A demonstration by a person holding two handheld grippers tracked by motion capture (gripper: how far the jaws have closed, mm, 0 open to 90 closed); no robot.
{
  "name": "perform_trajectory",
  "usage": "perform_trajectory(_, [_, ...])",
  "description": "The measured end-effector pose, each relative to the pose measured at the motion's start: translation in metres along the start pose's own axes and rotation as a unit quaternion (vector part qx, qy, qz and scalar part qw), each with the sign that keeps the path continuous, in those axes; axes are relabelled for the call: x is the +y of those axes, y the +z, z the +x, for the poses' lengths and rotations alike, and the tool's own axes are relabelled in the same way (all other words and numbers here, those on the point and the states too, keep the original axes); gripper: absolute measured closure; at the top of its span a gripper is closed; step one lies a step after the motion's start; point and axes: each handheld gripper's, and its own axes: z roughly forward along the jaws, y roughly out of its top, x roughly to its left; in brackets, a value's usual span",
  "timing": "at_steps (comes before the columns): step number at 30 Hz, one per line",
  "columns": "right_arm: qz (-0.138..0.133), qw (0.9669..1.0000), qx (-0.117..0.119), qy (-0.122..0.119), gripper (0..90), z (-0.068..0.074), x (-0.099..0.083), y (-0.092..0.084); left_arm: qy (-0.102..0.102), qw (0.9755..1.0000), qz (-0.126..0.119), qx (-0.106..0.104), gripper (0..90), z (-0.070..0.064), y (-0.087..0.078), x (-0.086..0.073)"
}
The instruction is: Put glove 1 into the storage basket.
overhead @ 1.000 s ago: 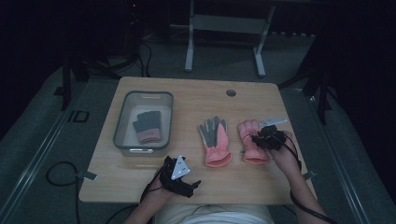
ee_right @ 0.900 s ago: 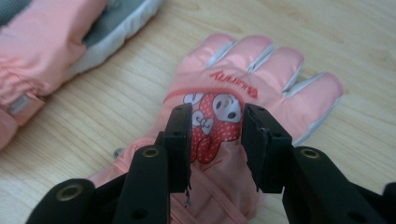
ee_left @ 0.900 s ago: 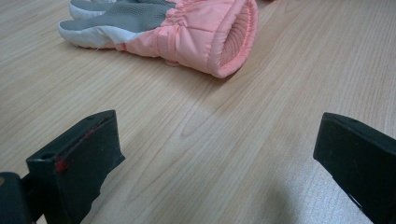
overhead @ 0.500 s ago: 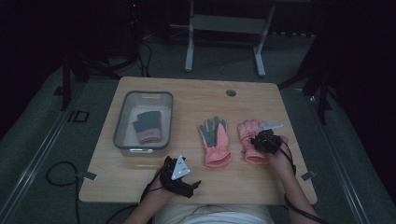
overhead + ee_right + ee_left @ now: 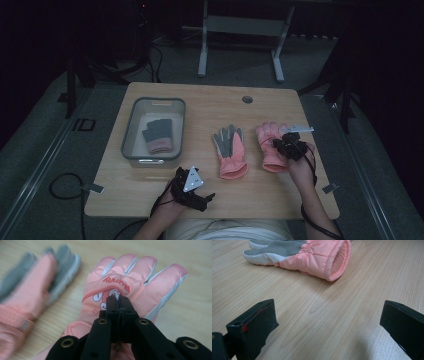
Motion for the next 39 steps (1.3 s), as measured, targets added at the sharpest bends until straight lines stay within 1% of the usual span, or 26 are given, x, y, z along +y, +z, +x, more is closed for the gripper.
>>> perform_trajectory(3, [-0.019,0.9998,0.003,0.008,88.1,0.007,0.016,-0.015,0.002,1.0,0.001,0.001,0.4,0.0,0.0,0.0])
perform_trajectory(7, [-0.043,0.999,0.009,0.008,88.1,0.025,0.034,-0.032,0.002,1.0,0.001,0.001,0.4,0.0,0.0,0.0])
perform_trajectory(10, [-0.061,0.998,0.017,0.0,88.0,0.046,0.048,-0.042,0.001,1.0,0.0,0.0,0.4,0.0,0.0,0.0])
perform_trajectory(13, [-0.072,0.9971,0.024,-0.006,88.0,0.063,0.058,-0.047,0.0,1.0,-0.001,-0.001,0.4,0.0,0.0,0.0])
perform_trajectory(14, [-0.074,0.9968,0.029,-0.009,88.0,0.07,0.062,-0.047,0.002,1.0,-0.001,-0.001,0.4,0.0,0.0,0.0])
perform_trajectory(18, [-0.077,0.9959,0.042,-0.022,87.9,0.091,0.068,-0.043,0.0,1.0,-0.002,-0.002,0.4,0.0,0.0,0.0])
perform_trajectory(23, [-0.073,0.9953,0.062,-0.019,87.9,0.112,0.068,-0.033,0.002,1.0,-0.001,-0.002,0.4,0.0,0.0,0.0])
perform_trajectory(27, [-0.064,0.9953,0.071,-0.018,87.9,0.122,0.062,-0.023,0.001,1.0,-0.002,-0.004,0.4,0.0,0.0,0.0])
perform_trajectory(30, [-0.053,0.9963,0.065,-0.021,87.9,0.126,0.056,-0.013,0.002,1.0,-0.001,-0.006,0.4,0.0,0.0,0.0])
perform_trajectory(36, [-0.034,0.9973,0.064,-0.011,87.9,0.126,0.047,0.002,0.003,1.0,0.0,-0.006,0.4,0.0,0.0,0.0])
perform_trajectory(39, [-0.023,0.9978,0.061,-0.012,87.8,0.128,0.042,0.012,0.003,1.0,0.001,-0.006,0.4,0.0,0.0,0.0])
